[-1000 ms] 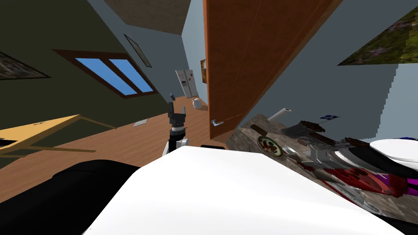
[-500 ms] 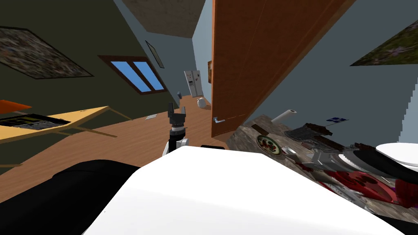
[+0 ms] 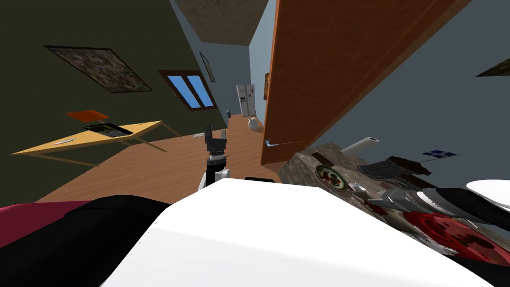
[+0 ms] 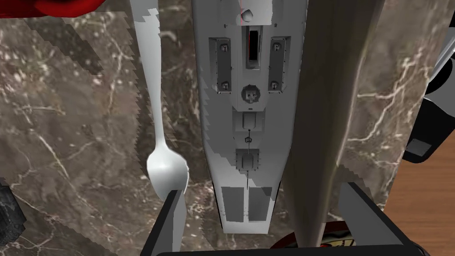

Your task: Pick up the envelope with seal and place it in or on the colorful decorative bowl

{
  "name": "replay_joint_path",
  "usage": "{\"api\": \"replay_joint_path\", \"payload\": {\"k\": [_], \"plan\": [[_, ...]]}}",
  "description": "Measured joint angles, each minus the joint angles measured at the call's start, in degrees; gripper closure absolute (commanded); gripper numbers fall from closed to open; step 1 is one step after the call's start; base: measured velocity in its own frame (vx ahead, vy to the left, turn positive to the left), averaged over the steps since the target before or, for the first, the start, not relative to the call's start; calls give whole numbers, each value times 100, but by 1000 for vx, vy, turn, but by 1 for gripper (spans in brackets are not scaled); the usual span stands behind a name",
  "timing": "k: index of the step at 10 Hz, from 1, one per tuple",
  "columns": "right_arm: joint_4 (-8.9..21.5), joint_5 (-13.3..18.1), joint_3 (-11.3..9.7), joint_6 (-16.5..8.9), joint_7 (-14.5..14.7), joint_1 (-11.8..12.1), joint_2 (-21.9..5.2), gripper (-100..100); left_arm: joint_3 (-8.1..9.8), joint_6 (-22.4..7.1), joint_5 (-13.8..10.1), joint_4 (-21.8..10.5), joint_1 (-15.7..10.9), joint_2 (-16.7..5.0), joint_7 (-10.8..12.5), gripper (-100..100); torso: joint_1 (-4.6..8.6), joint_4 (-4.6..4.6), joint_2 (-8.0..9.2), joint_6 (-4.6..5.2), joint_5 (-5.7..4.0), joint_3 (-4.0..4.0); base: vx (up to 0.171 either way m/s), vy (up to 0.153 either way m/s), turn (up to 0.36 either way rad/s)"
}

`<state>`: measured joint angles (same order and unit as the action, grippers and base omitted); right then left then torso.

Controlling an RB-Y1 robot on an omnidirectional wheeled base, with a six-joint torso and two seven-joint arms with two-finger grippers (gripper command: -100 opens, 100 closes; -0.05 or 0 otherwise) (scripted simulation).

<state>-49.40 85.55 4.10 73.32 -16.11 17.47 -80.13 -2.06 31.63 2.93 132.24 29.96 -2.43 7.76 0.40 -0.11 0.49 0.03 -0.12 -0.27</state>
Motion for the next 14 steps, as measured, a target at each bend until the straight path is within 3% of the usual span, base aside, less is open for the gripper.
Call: {"api": "replay_joint_path", "payload": {"k": [3, 5, 8, 14], "plan": [[-87, -128, 27, -107, -422, 276, -37, -100, 2, 0, 0, 0, 4, -1, 0, 0, 18, 4, -32, 15, -5, 15, -120, -28, 183], [-363, -387, 121, -302, -796, 705, -110, -100, 1, 0, 0, 0, 1, -1, 0, 0, 25, -7, 21, 10, -6, -15, -198, -35, 319], [-477, -668, 171, -483, -1293, 1118, -180, -100, 1, 0, 0, 0, 1, 0, 0, 0, 11, -9, 23, 10, -2, -17, -201, 10, 358], [-766, -1114, 236, -814, -2223, 1742, -273, -100, 1, 0, 0, 0, 1, -1, 0, 0, 9, 1, -9, 5, -3, 4, -168, 33, 325]]}}
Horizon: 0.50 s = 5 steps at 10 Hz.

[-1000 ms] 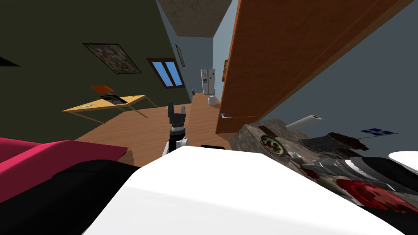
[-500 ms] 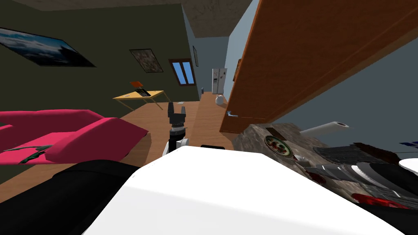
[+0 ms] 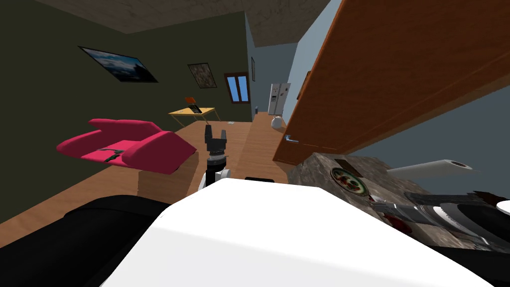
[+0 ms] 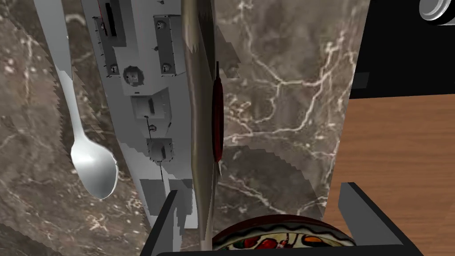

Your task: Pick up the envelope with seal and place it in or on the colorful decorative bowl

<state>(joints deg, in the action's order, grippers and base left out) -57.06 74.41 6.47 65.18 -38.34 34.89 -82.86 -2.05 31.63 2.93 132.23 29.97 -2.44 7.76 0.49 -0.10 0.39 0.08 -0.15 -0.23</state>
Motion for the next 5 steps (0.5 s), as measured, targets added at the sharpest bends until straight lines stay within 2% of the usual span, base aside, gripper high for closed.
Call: {"api": "replay_joint_path", "payload": {"k": [1, 3, 4, 5], "plan": [[-53, -80, -3, -77, -169, 133, -22, -100, 0, 0, 0, 0, 0, 0, 0, 0, 1, -6, 15, 6, 2, -11, -128, 14, 193], [-93, -128, 29, -112, -441, 269, -37, -100, 2, 0, 0, 0, 3, -1, 0, 0, 22, 1, -20, 17, -4, 8, -31, -1, -11], [-92, -128, 29, -111, -461, 272, -37, 100, 2, 0, 0, 0, 4, -1, 0, 0, 24, 5, -37, 15, -5, 18, -6, 0, 1], [-92, -128, 29, -111, -459, 272, -37, 100, 2, 0, 0, 0, 4, -1, 0, 0, 24, 8, -45, 14, -5, 23, 0, 0, 0]]}}
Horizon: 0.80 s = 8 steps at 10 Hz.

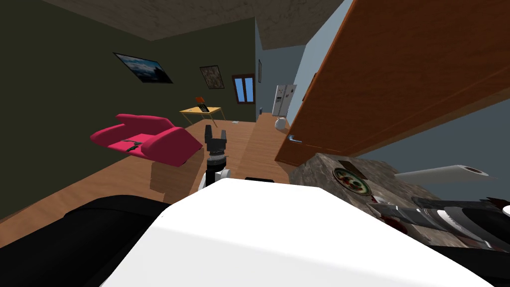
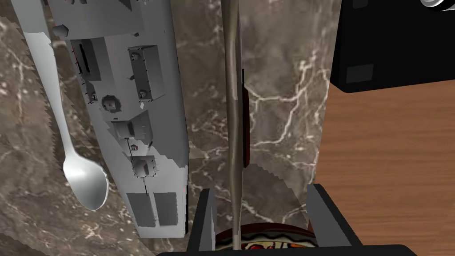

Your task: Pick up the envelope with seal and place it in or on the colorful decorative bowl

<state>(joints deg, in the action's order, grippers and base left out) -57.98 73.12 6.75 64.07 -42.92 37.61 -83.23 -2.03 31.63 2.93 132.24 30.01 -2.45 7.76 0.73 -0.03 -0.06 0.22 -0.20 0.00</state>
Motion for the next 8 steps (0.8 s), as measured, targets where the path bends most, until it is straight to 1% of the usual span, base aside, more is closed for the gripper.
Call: {"api": "replay_joint_path", "payload": {"k": [3, 4, 5, 6, 7, 8], "plan": [[-1, -4, -3, 7, -6, 2, 7, 100, 0, 0, 0, 0, 0, 0, 0, 0, 2, 1, -6, -3, 4, 4, 0, 0, 0], [-1, -4, -3, 7, -7, 2, 8, 0, 0, 0, 0, 0, 0, 0, 0, 0, 3, 1, -7, -4, 4, 4, 0, 0, 0], [-1, -5, -3, 7, -7, 2, 8, 100, 0, 0, 0, 0, 0, 0, 0, 0, 3, 1, -7, -4, 4, 4, 162, -70, -362], [93, 144, -35, 94, 119, -169, 46, 100, 1, 1, 0, 0, 4, -1, 0, 0, 28, 10, -45, 17, 3, 25, 255, -42, -395], [210, 263, -107, 186, 288, -402, 69, 100, 1, 1, 0, 0, 4, -1, 0, 0, 23, 17, -82, -1, -2, 46, 188, -20, -286], [213, 282, -91, 212, 432, -440, 71, 100, 1, 1, 0, 1, 3, -1, 0, 0, 18, 17, -78, -2, 1, 46, 260, -58, -401]]}}
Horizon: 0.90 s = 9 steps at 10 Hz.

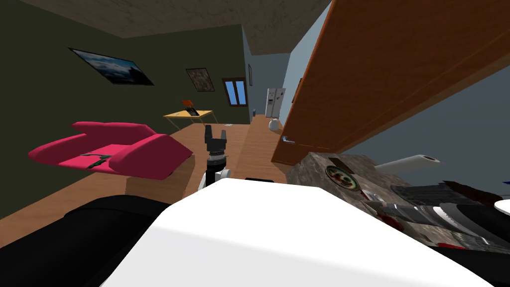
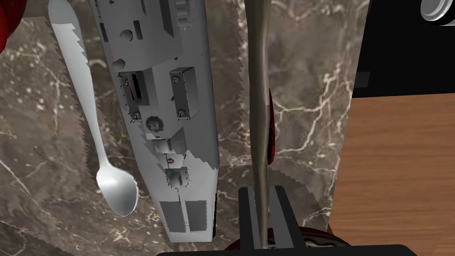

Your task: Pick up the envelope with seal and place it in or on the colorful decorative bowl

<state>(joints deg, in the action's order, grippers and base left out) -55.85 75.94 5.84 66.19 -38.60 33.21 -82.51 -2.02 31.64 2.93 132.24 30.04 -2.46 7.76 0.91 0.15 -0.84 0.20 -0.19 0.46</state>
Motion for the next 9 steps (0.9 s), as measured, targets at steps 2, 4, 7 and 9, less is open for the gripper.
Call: {"api": "replay_joint_path", "payload": {"k": [2, 4, 7, 9], "plan": [[143, 229, -9, 166, 328, -302, 52, 100, 1, 0, 0, 0, 1, 0, 0, 0, 7, 5, -21, 7, -1, 12, 203, -20, -347], [156, 271, -24, 188, 593, -392, 69, 100, -1, -1, 0, 0, -3, 0, 0, 0, -1, -8, 38, -11, 2, -21, 105, -16, -135], [381, 540, -88, 403, 1094, -826, 134, 100, 0, 0, 0, 0, -1, 0, 0, 0, 7, -3, 19, 5, 6, -9, 204, -14, -331], [614, 810, -180, 583, 1466, -1248, 221, 100, 1, 0, 0, 0, 0, -1, 0, 0, 19, 3, -9, 11, 6, 6, 192, 12, -354]]}}
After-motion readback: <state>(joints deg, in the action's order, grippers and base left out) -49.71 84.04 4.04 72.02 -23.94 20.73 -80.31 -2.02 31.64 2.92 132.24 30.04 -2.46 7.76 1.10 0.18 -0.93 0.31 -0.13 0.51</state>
